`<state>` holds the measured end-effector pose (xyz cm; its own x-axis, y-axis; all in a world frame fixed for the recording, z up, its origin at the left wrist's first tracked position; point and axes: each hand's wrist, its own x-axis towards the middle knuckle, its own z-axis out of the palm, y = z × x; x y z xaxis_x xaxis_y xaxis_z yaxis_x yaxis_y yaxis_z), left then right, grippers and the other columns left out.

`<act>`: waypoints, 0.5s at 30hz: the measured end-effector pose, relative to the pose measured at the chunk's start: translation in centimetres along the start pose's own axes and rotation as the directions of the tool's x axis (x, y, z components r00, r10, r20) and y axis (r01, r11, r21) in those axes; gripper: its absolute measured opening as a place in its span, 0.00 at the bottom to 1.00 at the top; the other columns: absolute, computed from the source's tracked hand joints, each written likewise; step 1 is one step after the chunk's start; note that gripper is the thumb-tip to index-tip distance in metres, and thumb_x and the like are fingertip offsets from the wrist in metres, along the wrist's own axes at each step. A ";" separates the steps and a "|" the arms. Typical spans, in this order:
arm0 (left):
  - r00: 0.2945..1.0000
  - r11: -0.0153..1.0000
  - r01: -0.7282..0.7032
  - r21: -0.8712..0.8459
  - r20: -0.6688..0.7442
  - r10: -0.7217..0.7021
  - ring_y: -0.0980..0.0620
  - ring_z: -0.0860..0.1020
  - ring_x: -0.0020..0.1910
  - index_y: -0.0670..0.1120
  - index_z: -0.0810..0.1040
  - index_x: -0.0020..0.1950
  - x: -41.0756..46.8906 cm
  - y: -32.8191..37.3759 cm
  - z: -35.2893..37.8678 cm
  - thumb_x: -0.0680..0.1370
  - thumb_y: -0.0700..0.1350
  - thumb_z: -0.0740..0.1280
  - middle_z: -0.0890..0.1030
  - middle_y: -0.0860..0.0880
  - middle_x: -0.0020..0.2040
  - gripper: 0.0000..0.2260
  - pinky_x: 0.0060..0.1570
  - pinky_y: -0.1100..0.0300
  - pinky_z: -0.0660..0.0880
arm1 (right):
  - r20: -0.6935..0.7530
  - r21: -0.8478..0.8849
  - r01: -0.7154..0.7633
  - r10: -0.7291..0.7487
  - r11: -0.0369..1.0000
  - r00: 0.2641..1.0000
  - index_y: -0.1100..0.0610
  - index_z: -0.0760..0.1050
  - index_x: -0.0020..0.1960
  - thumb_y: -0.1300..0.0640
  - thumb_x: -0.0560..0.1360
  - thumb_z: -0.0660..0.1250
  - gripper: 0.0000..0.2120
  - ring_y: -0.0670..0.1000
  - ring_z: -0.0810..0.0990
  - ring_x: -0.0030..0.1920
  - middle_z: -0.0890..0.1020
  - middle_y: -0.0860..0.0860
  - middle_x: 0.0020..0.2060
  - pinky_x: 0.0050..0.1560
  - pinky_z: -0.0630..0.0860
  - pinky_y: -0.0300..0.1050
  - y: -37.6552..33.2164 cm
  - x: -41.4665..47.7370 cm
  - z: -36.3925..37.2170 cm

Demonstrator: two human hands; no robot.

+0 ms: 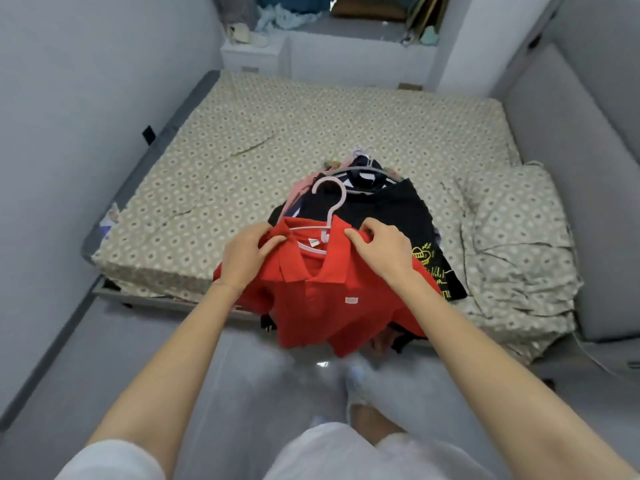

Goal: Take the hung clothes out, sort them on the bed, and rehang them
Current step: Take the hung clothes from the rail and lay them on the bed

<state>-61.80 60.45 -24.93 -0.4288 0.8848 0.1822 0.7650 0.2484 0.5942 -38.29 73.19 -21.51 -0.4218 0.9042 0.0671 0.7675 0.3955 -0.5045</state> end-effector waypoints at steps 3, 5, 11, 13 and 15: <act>0.999 0.999 -0.042 -0.035 -0.011 0.042 0.48 0.78 0.46 0.47 0.79 0.47 3.8 2.0 2.1 0.78 0.53 0.69 0.81 0.47 0.44 0.10 0.42 0.59 0.64 | -0.083 0.011 -0.060 0.060 0.998 0.995 0.51 0.75 0.43 0.34 0.74 0.63 0.20 0.57 0.81 0.43 0.82 0.50 0.37 0.43 0.75 0.49 2.2 2.3 -1.7; 0.998 0.996 -0.055 -0.064 -0.014 0.054 0.49 0.78 0.47 0.47 0.80 0.48 6.4 3.1 3.4 0.78 0.54 0.69 0.82 0.49 0.46 0.10 0.43 0.58 0.66 | -0.122 0.026 -0.076 0.078 0.997 0.989 0.50 0.74 0.42 0.33 0.73 0.63 0.20 0.56 0.81 0.43 0.81 0.49 0.36 0.42 0.75 0.49 3.4 4.1 -2.7; 0.994 0.989 -0.101 -0.111 -0.056 0.095 0.50 0.78 0.51 0.46 0.82 0.53 14.9 5.2 6.8 0.78 0.54 0.69 0.83 0.49 0.50 0.12 0.48 0.63 0.67 | -0.208 0.011 -0.084 0.085 0.996 0.974 0.52 0.77 0.45 0.35 0.73 0.65 0.20 0.58 0.81 0.46 0.83 0.52 0.40 0.41 0.69 0.46 6.3 12.0 -4.9; 0.992 0.990 -0.115 -0.086 -0.061 0.110 0.49 0.78 0.51 0.45 0.82 0.53 18.0 5.7 8.1 0.79 0.53 0.69 0.83 0.47 0.50 0.12 0.50 0.62 0.67 | -0.213 0.030 -0.081 0.086 0.996 0.973 0.54 0.79 0.47 0.36 0.74 0.66 0.20 0.58 0.81 0.48 0.84 0.53 0.41 0.43 0.70 0.47 7.4 15.1 -5.2; 0.991 0.989 -0.122 -0.082 -0.073 0.116 0.49 0.78 0.49 0.45 0.82 0.52 21.1 6.2 9.6 0.78 0.52 0.69 0.83 0.47 0.48 0.11 0.48 0.63 0.66 | -0.202 0.067 -0.084 0.096 0.994 0.975 0.53 0.80 0.50 0.37 0.74 0.67 0.20 0.58 0.81 0.49 0.84 0.52 0.43 0.43 0.69 0.46 8.8 18.3 -5.2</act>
<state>-61.49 84.48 -24.90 -0.3711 0.8767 0.3061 0.7693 0.1057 0.6301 -36.73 94.02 -20.28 -0.2398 0.9520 0.1905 0.7664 0.3060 -0.5648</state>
